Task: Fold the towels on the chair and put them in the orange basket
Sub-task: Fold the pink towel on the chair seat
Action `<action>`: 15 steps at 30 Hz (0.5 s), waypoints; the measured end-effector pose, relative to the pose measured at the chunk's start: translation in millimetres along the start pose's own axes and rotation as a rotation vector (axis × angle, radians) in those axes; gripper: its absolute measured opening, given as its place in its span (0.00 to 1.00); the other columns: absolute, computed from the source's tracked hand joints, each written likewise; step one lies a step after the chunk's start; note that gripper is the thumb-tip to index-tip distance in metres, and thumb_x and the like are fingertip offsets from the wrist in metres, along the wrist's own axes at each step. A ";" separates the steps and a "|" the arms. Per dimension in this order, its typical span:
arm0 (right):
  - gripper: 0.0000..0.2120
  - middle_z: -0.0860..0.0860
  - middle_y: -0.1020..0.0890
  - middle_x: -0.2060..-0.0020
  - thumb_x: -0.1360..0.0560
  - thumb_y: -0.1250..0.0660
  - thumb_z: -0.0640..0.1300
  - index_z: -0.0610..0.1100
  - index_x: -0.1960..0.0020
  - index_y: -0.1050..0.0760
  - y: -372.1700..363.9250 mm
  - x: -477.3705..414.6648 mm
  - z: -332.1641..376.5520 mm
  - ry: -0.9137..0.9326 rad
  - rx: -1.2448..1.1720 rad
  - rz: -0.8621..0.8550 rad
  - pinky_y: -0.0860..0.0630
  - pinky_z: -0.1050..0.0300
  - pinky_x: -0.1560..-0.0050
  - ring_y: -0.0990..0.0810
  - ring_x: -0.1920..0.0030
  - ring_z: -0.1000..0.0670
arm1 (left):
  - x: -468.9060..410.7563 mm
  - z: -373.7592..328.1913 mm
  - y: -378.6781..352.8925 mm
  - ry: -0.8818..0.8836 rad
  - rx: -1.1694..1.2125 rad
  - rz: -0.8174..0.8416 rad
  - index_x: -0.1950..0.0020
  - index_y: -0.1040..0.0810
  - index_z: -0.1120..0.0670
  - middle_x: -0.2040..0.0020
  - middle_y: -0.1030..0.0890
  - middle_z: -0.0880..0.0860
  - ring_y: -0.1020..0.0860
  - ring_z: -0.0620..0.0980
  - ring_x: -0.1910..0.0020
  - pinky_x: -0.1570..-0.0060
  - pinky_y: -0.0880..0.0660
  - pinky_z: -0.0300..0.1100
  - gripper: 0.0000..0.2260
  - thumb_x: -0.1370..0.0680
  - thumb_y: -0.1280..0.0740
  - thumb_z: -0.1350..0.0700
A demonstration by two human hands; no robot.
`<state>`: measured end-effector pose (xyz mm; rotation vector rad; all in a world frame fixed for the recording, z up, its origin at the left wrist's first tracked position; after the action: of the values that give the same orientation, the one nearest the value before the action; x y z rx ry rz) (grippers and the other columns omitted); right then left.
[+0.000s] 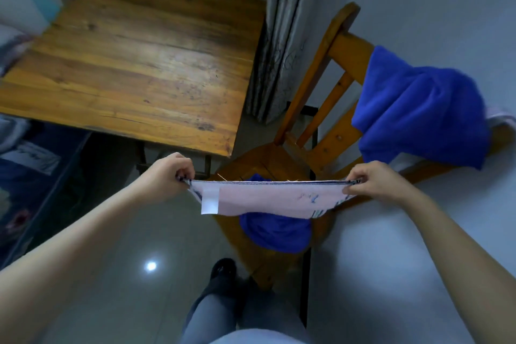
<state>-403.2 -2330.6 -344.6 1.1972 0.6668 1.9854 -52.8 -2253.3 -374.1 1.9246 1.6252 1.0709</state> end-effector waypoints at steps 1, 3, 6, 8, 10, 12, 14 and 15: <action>0.04 0.51 0.22 0.67 0.30 0.27 0.40 0.42 0.59 0.22 5.1 1.5 1.6 -0.005 -0.028 -0.022 0.31 0.63 0.66 0.25 0.65 0.54 | -0.7 0.4 6.9 0.028 0.053 -0.023 0.65 0.24 0.54 0.55 0.22 0.56 0.23 0.54 0.57 0.54 0.28 0.43 0.13 0.33 0.31 0.72; 0.05 0.50 0.24 0.70 0.31 0.27 0.40 0.39 0.60 0.21 19.6 3.8 5.3 0.004 -0.110 -0.104 0.33 0.66 0.68 0.27 0.67 0.54 | -2.3 -1.5 17.4 0.080 0.193 -0.032 0.66 0.24 0.55 0.55 0.19 0.58 0.21 0.52 0.57 0.57 0.26 0.38 0.12 0.32 0.30 0.71; 0.07 0.50 0.26 0.73 0.31 0.27 0.39 0.35 0.61 0.21 37.8 2.0 8.3 0.025 -0.175 -0.200 0.36 0.71 0.74 0.30 0.71 0.56 | -8.2 -6.9 31.5 0.137 0.358 -0.065 0.64 0.25 0.56 0.64 0.19 0.56 0.24 0.47 0.67 0.67 0.29 0.33 0.09 0.30 0.30 0.69; 0.09 0.47 0.23 0.72 0.30 0.28 0.40 0.33 0.60 0.20 46.0 -4.0 5.8 0.018 -0.196 -0.249 0.34 0.69 0.71 0.27 0.69 0.53 | -13.6 -5.8 39.8 0.167 0.476 -0.124 0.61 0.25 0.56 0.65 0.20 0.54 0.24 0.48 0.67 0.62 0.28 0.39 0.09 0.30 0.30 0.69; 0.09 0.42 0.19 0.66 0.29 0.29 0.41 0.34 0.57 0.20 52.2 -11.4 2.3 0.002 -0.239 -0.303 0.30 0.63 0.66 0.23 0.64 0.49 | -18.4 -0.5 43.8 0.188 0.592 -0.178 0.60 0.24 0.56 0.64 0.20 0.55 0.23 0.50 0.65 0.56 0.27 0.43 0.09 0.30 0.30 0.68; 0.07 0.44 0.19 0.66 0.27 0.30 0.40 0.35 0.55 0.20 57.4 -15.5 3.6 0.010 -0.313 -0.382 0.30 0.67 0.67 0.23 0.65 0.51 | -22.2 5.1 44.1 0.194 0.704 -0.220 0.60 0.24 0.56 0.66 0.19 0.53 0.22 0.49 0.64 0.53 0.27 0.45 0.08 0.29 0.30 0.68; 0.05 0.47 0.21 0.65 0.26 0.32 0.39 0.38 0.53 0.21 59.3 -15.3 7.0 0.029 -0.396 -0.462 0.30 0.71 0.69 0.24 0.65 0.55 | -24.0 10.2 40.4 0.196 0.818 -0.246 0.61 0.23 0.55 0.68 0.18 0.48 0.22 0.47 0.65 0.52 0.26 0.45 0.09 0.28 0.31 0.68; 0.04 0.48 0.21 0.65 0.25 0.33 0.39 0.38 0.53 0.22 57.3 -13.7 7.1 0.028 -0.435 -0.486 0.29 0.72 0.69 0.24 0.65 0.57 | -22.9 11.6 36.8 0.197 0.865 -0.248 0.61 0.23 0.54 0.68 0.18 0.47 0.22 0.47 0.65 0.52 0.26 0.45 0.09 0.28 0.32 0.69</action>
<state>-410.2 -2376.1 -307.0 0.6689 0.4512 1.6223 -20.8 -2282.1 -361.5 2.0224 2.6603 0.4828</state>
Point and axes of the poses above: each hand's wrist, its own x-axis away from the middle knuckle, its own y-axis out of the back of the hand, z = x × y, the point moved 9 cm from there along -x, towards the middle knuckle
